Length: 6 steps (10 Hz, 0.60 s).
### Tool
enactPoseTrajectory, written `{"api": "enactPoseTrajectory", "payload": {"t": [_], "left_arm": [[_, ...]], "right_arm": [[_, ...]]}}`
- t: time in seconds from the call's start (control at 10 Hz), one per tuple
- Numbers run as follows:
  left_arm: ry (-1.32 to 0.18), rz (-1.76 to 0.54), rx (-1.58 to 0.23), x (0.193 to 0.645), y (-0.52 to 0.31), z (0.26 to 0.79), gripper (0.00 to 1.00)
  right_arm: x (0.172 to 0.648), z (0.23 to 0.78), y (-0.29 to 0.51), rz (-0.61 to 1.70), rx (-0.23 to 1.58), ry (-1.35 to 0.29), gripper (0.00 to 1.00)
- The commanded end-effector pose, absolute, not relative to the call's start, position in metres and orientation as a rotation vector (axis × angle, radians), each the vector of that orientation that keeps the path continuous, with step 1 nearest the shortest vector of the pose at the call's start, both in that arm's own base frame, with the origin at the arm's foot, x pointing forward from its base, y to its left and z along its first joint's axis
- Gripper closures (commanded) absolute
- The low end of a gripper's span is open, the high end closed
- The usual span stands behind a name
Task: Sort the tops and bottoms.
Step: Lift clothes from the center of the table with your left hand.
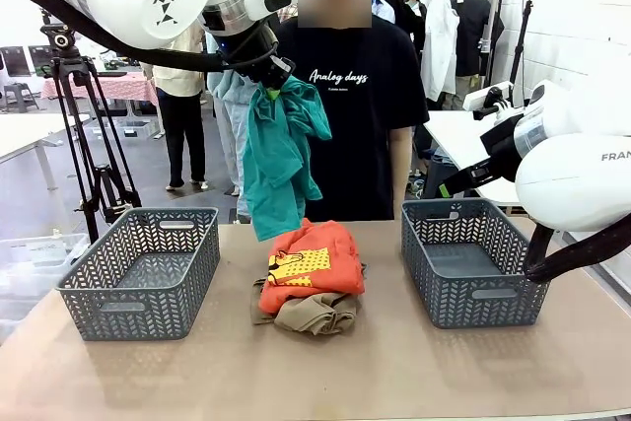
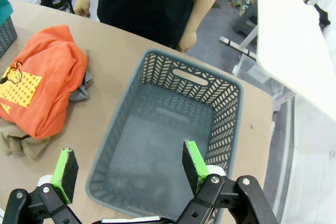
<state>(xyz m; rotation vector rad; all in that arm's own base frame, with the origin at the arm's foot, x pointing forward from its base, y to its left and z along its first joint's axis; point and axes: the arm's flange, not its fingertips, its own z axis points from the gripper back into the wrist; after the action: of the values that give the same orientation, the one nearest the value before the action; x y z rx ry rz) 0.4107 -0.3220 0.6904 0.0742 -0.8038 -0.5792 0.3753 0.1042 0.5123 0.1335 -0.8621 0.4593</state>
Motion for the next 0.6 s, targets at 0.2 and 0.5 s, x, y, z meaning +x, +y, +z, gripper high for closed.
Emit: {"api": "enactPoseTrajectory", "payload": {"t": [0.2,0.5], "left_arm": [[-0.809,-0.579,0.074,0.4118,-0.3205,0.6944,1.0],[-0.809,-0.579,0.074,0.4118,-0.3205,0.6944,1.0]], "right_arm": [[0.3755,0.5122,0.1034,0.46,0.133,-0.862,0.0],[0.3755,0.5122,0.1034,0.46,0.133,-0.862,0.0]]}}
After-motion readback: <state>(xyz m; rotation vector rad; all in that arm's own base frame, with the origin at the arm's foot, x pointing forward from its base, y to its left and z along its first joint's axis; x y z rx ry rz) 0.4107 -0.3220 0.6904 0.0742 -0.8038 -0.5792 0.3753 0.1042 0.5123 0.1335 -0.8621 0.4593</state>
